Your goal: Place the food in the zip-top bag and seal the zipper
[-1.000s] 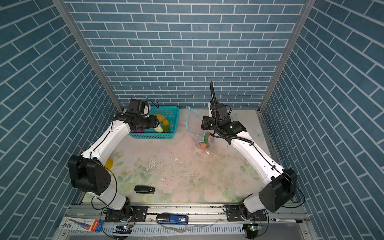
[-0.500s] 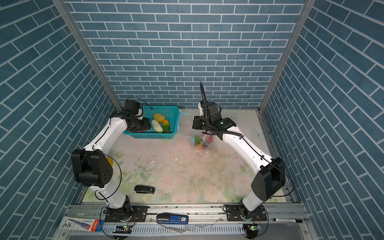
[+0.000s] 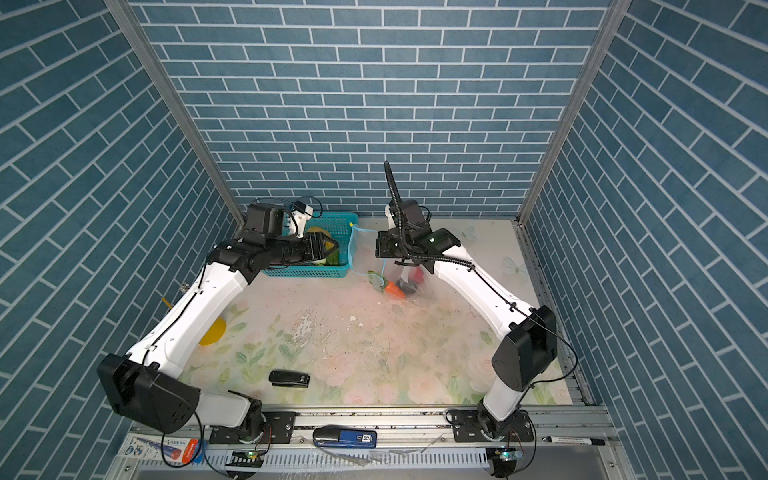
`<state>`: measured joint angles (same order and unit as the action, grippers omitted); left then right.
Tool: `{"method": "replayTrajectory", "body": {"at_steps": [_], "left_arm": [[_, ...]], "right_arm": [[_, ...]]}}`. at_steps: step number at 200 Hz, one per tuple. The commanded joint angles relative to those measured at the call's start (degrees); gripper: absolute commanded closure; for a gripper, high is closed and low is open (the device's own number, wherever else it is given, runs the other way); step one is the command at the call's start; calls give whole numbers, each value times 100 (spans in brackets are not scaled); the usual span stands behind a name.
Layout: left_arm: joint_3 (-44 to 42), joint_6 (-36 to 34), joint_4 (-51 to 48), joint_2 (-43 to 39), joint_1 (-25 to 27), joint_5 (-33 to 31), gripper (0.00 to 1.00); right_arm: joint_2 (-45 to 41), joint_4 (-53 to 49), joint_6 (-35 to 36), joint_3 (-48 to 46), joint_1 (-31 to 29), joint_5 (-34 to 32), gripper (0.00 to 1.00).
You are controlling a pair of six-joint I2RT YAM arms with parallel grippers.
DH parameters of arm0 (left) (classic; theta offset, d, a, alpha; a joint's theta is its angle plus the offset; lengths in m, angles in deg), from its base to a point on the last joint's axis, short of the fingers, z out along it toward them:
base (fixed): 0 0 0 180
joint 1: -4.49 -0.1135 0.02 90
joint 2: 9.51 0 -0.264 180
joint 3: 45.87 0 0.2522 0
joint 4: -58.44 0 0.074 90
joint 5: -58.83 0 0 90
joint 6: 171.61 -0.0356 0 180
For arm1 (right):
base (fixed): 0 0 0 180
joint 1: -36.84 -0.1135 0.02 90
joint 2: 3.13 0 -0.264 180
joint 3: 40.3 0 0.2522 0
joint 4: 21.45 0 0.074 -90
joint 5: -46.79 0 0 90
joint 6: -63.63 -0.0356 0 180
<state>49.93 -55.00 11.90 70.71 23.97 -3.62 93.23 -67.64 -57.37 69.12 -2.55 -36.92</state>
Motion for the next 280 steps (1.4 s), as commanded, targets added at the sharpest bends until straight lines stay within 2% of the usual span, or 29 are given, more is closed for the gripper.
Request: {"method": "replayTrajectory", "body": {"at_steps": [1, 22, 54, 94, 145, 185, 231, 280], "left_arm": [[-127, 253, 215, 152, 282, 240, 37], [-144, 263, 210, 293, 488, 249, 40], [-39, 182, 27, 543, 503, 213, 47], [70, 309, 113, 788, 499, 458, 66], [73, 317, 105, 810, 500, 471, 87], [83, 335, 112, 845, 500, 490, 95], [79, 362, 140, 835, 499, 503, 98], [84, 388, 183, 845, 491, 523, 98]], "right_arm": [[87, -186, 156, 330, -37, -92, 100], [85, -218, 156, 377, -62, -233, 100], [41, -256, 165, 392, -94, -276, 100], [9, -317, 173, 391, -132, -336, 100], [-32, -407, 200, 421, -143, -400, 100], [-88, -615, 247, 507, -140, -473, 100], [-165, -1148, 349, 742, -147, -659, 70], [-237, -1459, 358, 904, -258, -742, 65]]}}
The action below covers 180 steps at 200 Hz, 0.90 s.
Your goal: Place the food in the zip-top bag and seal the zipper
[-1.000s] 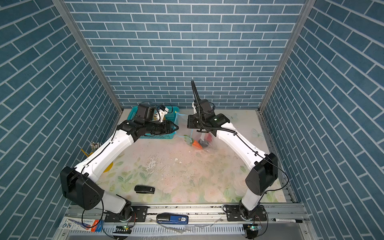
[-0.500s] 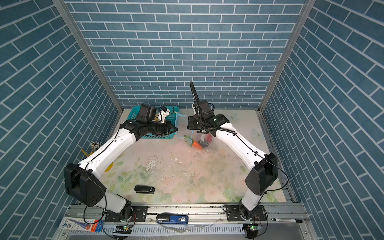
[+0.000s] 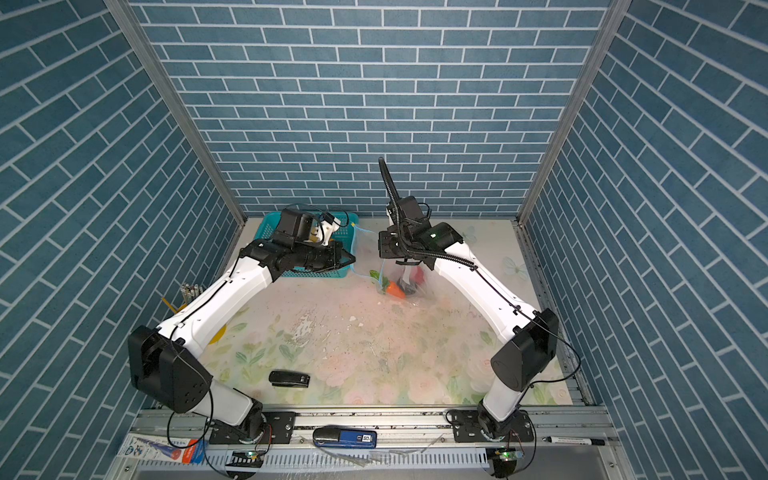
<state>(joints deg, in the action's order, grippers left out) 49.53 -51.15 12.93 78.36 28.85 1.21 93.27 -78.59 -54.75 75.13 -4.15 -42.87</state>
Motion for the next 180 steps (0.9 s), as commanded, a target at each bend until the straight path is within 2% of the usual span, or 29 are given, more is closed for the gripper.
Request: {"method": "replayTrajectory", "body": {"at_steps": [1, 30, 85, 119, 152, 180], "left_arm": [[123, 4, 80, 80, 5, 40, 98], [126, 13, 83, 81, 7, 57, 98], [79, 13, 99, 28, 12, 57, 98], [72, 4, 111, 1, 5, 58, 98], [57, 6, 127, -1, 9, 66, 98], [60, 77, 193, 23, 9, 122, 98]], "right_arm": [[-239, -369, 91, 306, -105, -152, 65], [-217, -564, 130, 543, -219, -248, 66], [-175, -623, 149, 668, -296, -305, 82], [-96, -662, 166, 715, -295, -277, 88], [-88, -685, 157, 758, -303, -266, 99], [-164, -690, 166, 750, -305, -386, 100]]}}
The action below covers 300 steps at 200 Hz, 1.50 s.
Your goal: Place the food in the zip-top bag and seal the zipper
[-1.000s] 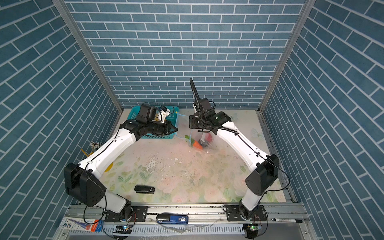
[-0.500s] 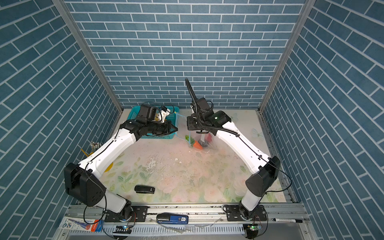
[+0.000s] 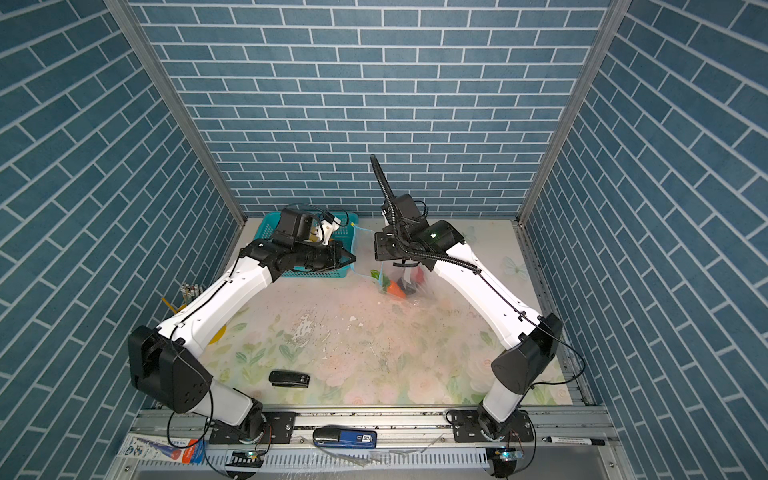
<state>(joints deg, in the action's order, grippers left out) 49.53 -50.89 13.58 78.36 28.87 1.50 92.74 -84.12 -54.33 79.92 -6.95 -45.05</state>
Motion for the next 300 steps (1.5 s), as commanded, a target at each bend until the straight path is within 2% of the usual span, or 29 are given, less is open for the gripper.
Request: {"method": "replayTrajectory", "body": {"at_steps": [1, 32, 114, 203, 224, 241, 262, 300], "left_arm": [[65, 54, 133, 25, 10, 97, 98], [92, 208, 283, 69, 40, 195, 98], [707, 534, 476, 468, 601, 174, 98], [2590, 907, 673, 1965, 1525, 427, 98], [2806, 999, 739, 2260, 1622, 544, 98], [2680, 1009, 831, 2309, 1611, 570, 96], [2242, 980, 1023, 2215, 1544, 536, 91], [1200, 1045, 1490, 1876, 1246, 500, 75]], "right_arm": [[-117, -137, 125, 276, -25, -176, 100], [-277, -155, 155, 203, -26, -443, 100], [-1032, -334, 228, -283, 165, -1439, 100], [-1960, -801, 479, -764, 782, -2305, 100], [-2082, -840, 554, -822, 828, -2490, 100], [-2074, -788, 547, -888, 835, -2402, 100], [-1975, -501, 532, -1130, 838, -1927, 100], [-1639, 56, 298, -1573, 837, -1125, 100]]}}
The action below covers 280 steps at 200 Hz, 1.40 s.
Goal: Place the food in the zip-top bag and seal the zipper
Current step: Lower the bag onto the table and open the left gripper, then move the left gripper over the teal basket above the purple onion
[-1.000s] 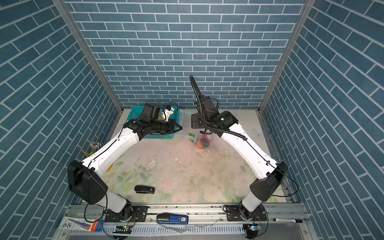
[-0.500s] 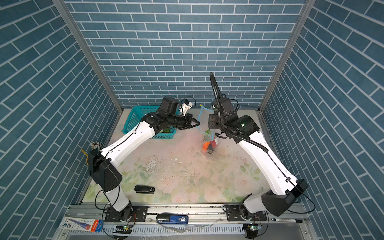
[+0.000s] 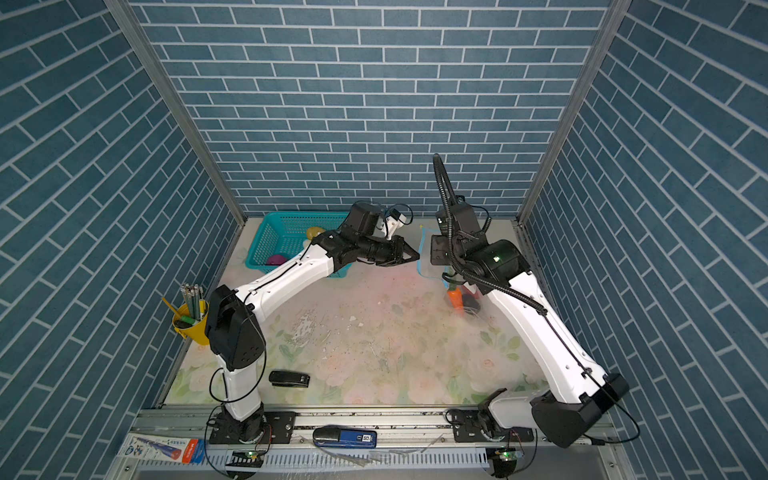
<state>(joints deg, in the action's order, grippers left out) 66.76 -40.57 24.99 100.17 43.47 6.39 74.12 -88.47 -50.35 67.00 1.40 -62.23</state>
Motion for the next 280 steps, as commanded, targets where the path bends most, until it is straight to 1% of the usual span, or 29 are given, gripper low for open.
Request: {"method": "replayTrajectory", "body": {"at_steps": [1, 23, 41, 50, 86, 110, 138, 171, 193, 235, 265, 280], "left_arm": [[-546, 12, 359, -315, -228, 8, 75], [-976, -20, 458, -590, -435, -52, 65], [-1177, -129, 318, -804, -615, -147, 61], [-1265, -202, 224, -901, -722, -194, 57], [-1677, -321, 173, -1268, -1068, -212, 53], [-1692, -590, -151, -1406, -1216, -377, 51], [-1627, -1159, -800, -1515, -1532, -776, 50], [-1578, -1845, -1761, -1682, -2074, -1762, 44], [-1263, -2369, -2532, -1530, -2406, -2425, 42], [-559, -2930, -3395, -989, -3101, -3148, 41], [-27, -3153, -3736, -488, -3304, -3738, 42], [167, -3218, -3853, -213, -3398, -3762, 42]], "right_arm": [[235, 500, -103, -291, -2, 615, 100], [448, 721, -224, -369, -3, 1006, 100], [590, 843, -288, -354, -9, 1215, 100], [645, 894, -312, -343, -15, 1301, 100], [836, 1065, -411, -349, -14, 1544, 100], [955, 1118, -466, -289, -35, 1702, 100], [1023, 1132, -463, -172, -50, 1792, 100], [1032, 1224, -401, -170, -69, 1950, 100], [1075, 1282, -366, -186, -90, 2042, 100], [1098, 1331, -291, -226, -108, 2087, 100], [1077, 1430, -274, -294, -108, 2124, 100], [1060, 1507, -297, -349, -102, 2200, 100]]}}
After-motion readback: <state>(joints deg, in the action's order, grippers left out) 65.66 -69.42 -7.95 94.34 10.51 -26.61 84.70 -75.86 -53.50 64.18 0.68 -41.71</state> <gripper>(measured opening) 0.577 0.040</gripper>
